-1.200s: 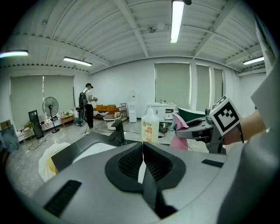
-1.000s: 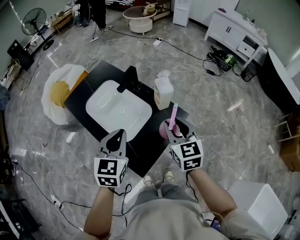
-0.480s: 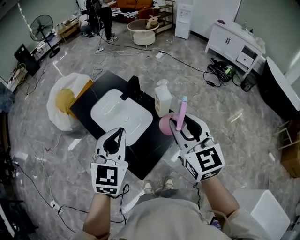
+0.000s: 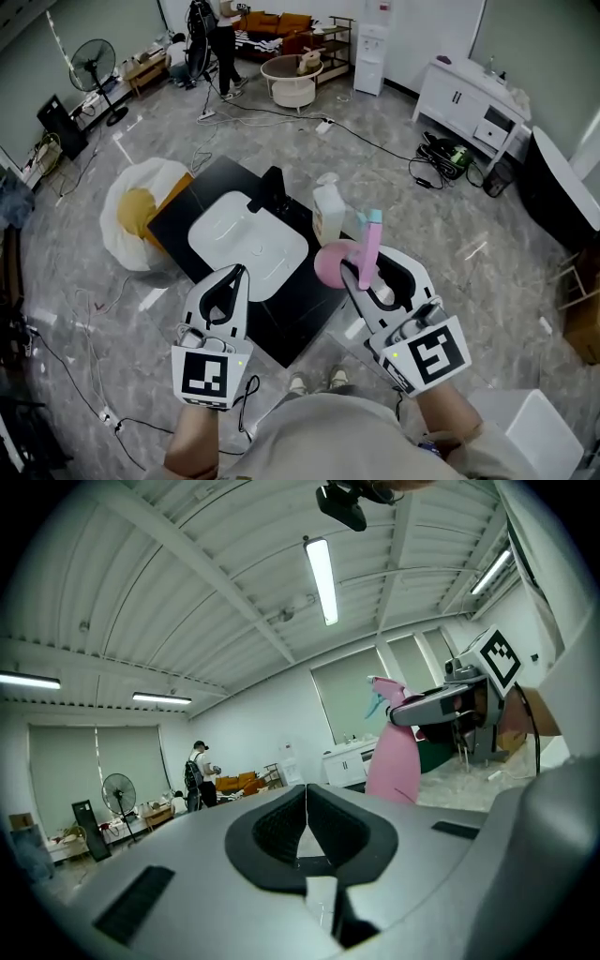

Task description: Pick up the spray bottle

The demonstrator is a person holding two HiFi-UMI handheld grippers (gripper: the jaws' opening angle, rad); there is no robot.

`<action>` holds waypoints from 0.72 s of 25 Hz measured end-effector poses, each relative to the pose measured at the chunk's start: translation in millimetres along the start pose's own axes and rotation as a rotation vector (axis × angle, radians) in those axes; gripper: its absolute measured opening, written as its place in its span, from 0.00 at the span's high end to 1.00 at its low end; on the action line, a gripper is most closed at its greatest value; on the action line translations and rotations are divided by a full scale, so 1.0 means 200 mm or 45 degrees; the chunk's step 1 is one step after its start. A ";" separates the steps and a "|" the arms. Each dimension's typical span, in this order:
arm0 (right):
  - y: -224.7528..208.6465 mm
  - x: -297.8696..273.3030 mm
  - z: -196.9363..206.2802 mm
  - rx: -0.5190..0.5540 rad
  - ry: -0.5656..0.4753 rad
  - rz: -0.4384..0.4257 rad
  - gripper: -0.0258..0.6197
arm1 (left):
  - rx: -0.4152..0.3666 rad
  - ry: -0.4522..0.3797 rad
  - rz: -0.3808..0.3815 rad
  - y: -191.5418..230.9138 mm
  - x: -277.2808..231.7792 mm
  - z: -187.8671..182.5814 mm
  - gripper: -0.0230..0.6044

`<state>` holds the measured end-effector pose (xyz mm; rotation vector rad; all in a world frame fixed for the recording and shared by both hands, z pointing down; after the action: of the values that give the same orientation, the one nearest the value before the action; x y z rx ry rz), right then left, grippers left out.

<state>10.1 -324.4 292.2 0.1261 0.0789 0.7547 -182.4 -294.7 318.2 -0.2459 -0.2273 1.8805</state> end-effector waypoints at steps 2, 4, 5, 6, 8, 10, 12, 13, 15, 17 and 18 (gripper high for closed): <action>0.02 0.02 -0.03 0.020 -0.004 -0.025 0.71 | 0.034 0.005 0.010 0.01 0.02 0.00 0.93; 0.05 0.04 -0.05 0.043 -0.011 -0.054 0.71 | 0.039 0.014 0.028 0.03 0.05 0.02 0.93; 0.07 0.04 -0.05 0.047 -0.017 -0.068 0.71 | 0.033 0.016 0.034 0.04 0.06 0.03 0.93; 0.08 0.05 -0.06 0.047 -0.026 -0.079 0.71 | 0.031 0.016 0.036 0.04 0.07 0.04 0.93; 0.10 0.06 -0.06 0.050 -0.037 -0.091 0.71 | 0.032 0.021 0.031 0.04 0.08 0.04 0.93; 0.12 0.08 -0.06 0.052 -0.042 -0.093 0.71 | 0.036 0.029 0.032 0.03 0.10 0.05 0.93; 0.13 0.10 -0.04 0.051 -0.029 -0.095 0.71 | 0.039 0.040 0.036 0.01 0.12 0.06 0.93; 0.13 0.11 -0.02 0.052 -0.019 -0.097 0.71 | 0.043 0.047 0.037 0.00 0.13 0.08 0.93; 0.14 0.12 0.02 0.055 0.007 -0.100 0.71 | 0.058 0.064 0.043 -0.02 0.13 0.11 0.93; 0.14 0.12 0.06 0.048 0.036 -0.099 0.71 | 0.071 0.078 0.046 -0.03 0.14 0.14 0.93; 0.14 0.12 0.07 0.041 0.047 -0.097 0.71 | 0.076 0.078 0.045 -0.03 0.14 0.14 0.93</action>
<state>10.5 -289.7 309.3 0.1393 0.1307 0.6804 -193.5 -267.7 344.3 -0.2683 -0.1256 1.9086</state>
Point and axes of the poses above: the fingertips, and each gripper's own axes: x backward along the fingers, y to its left, z out of its underside, the point moved 5 cm from there along x, backward along the fingers, and after that the axes turned 1 degree about -z, right-handed, at the moved point
